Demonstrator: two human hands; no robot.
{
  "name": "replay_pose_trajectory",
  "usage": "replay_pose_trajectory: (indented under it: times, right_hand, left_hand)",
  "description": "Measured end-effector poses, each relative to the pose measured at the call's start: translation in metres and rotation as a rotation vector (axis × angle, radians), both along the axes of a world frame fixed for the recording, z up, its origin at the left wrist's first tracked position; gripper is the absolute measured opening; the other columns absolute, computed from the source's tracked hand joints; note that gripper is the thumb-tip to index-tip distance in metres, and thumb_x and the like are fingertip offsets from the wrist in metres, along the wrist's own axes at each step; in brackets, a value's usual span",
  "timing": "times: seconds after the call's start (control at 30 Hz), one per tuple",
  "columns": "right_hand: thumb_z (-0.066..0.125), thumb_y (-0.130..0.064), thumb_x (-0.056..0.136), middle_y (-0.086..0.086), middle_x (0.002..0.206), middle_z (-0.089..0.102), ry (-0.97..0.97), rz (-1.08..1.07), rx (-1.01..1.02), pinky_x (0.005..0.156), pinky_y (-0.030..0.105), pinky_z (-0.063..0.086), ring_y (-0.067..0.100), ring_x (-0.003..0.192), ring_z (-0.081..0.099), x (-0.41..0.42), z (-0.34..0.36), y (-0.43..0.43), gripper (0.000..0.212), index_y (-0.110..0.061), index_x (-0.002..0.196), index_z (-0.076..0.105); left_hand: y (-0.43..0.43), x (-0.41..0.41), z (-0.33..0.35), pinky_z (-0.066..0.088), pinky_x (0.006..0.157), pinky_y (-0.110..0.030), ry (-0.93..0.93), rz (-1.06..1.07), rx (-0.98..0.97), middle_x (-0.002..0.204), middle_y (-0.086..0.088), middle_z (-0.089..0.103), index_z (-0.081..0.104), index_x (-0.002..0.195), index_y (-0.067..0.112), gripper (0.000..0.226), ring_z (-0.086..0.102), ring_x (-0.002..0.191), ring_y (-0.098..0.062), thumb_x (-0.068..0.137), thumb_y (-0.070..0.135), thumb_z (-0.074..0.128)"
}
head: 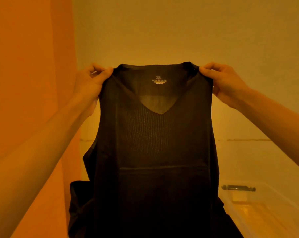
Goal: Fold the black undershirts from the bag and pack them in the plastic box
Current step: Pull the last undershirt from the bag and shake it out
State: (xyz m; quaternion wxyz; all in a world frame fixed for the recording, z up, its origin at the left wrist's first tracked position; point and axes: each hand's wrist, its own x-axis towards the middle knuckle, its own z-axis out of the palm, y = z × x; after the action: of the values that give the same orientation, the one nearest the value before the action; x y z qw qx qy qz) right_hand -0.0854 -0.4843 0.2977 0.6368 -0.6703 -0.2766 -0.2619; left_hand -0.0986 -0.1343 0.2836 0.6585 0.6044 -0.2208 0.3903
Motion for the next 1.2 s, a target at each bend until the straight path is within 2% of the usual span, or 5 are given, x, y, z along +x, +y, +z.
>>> replay_pose_trajectory:
  times: [0.27,0.5,0.63,0.97,1.2]
  right_hand:
    - [0.068,-0.026,0.096,-0.001,0.087,0.064,0.413,-0.267,-0.182,0.064,0.024,0.049,0.011,0.083,0.061,0.15,-0.133,0.001,0.012,-0.015,0.092,0.069]
    - [0.07,-0.021,0.095,0.0,0.079,0.058,0.668,-0.527,-0.293,0.077,0.041,0.055,0.023,0.086,0.059,0.309,-0.296,0.008,0.02,-0.016,0.077,0.063]
    - [0.072,-0.021,0.094,0.003,0.079,0.061,0.757,-0.554,-0.303,0.08,0.044,0.058,0.026,0.089,0.063,0.379,-0.351,0.008,0.021,-0.017,0.075,0.064]
    - [0.071,-0.021,0.094,0.008,0.094,0.065,0.775,-0.694,-0.367,0.085,0.04,0.057,0.025,0.094,0.065,0.46,-0.427,0.011,0.011,-0.012,0.09,0.068]
    - [0.062,-0.005,0.089,0.008,0.109,0.062,0.636,-0.848,-0.674,0.076,0.035,0.049,0.026,0.097,0.061,0.427,-0.445,0.02,0.034,-0.009,0.122,0.056]
  left_hand:
    - [-0.02,0.161,-0.125,0.051,0.078,-0.035,0.334,0.392,0.145,0.1,-0.005,0.065,0.056,0.082,0.021,0.02,0.062,0.095,-0.021,0.096,0.029,0.069]
    - [-0.031,0.308,-0.305,0.034,0.062,-0.027,0.587,0.59,0.393,0.079,0.003,0.05,0.049,0.083,0.013,0.026,0.049,0.077,-0.018,0.1,0.027,0.063]
    - [-0.031,0.382,-0.351,0.038,0.07,-0.029,0.647,0.658,0.418,0.114,-0.014,0.058,0.054,0.085,0.012,0.025,0.052,0.083,-0.019,0.097,0.029,0.069]
    - [-0.042,0.476,-0.435,0.04,0.068,-0.022,0.641,0.622,0.463,0.107,-0.006,0.056,0.044,0.07,0.027,0.037,0.053,0.084,-0.015,0.094,0.03,0.072]
    - [-0.055,0.424,-0.462,0.04,0.101,-0.039,0.685,0.6,0.689,0.126,-0.008,0.048,0.061,0.108,0.018,0.025,0.047,0.119,-0.028,0.091,0.032,0.073]
